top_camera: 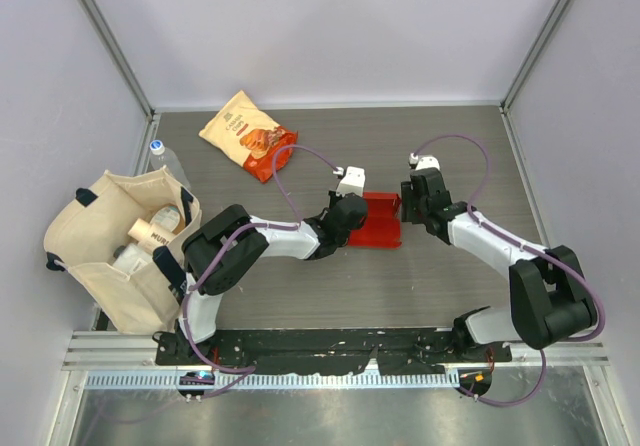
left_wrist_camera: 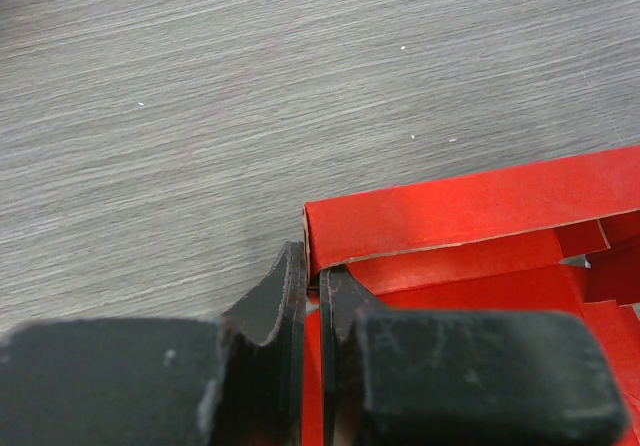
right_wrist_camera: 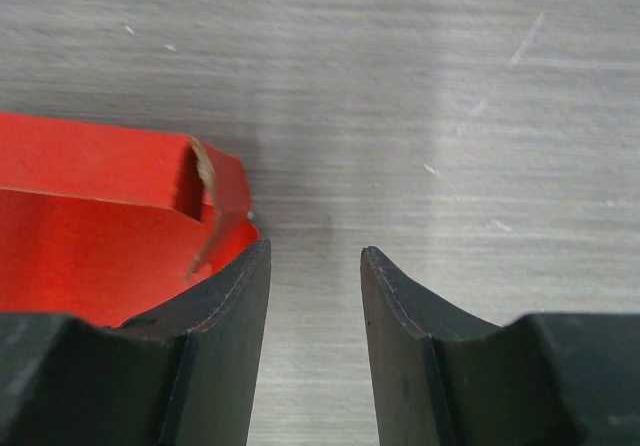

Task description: Fold the paper box

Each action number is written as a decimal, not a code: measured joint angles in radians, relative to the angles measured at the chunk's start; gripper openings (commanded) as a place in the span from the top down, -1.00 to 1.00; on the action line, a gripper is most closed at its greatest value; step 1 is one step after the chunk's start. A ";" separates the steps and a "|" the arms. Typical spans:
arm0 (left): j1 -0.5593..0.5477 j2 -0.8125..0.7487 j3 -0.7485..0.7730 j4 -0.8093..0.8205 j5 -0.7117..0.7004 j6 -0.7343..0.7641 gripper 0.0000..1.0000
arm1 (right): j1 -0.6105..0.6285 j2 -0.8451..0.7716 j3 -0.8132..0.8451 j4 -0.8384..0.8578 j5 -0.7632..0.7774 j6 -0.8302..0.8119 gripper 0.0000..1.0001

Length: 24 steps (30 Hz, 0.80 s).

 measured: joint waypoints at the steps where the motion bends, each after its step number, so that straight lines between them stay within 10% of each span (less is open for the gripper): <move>1: 0.000 0.000 0.000 0.000 0.000 0.000 1.00 | 0.001 0.000 -0.003 0.030 -0.016 -0.014 0.08; 24: 0.002 0.000 0.001 -0.002 -0.006 0.004 1.00 | -0.008 0.037 -0.095 0.300 -0.201 -0.116 0.16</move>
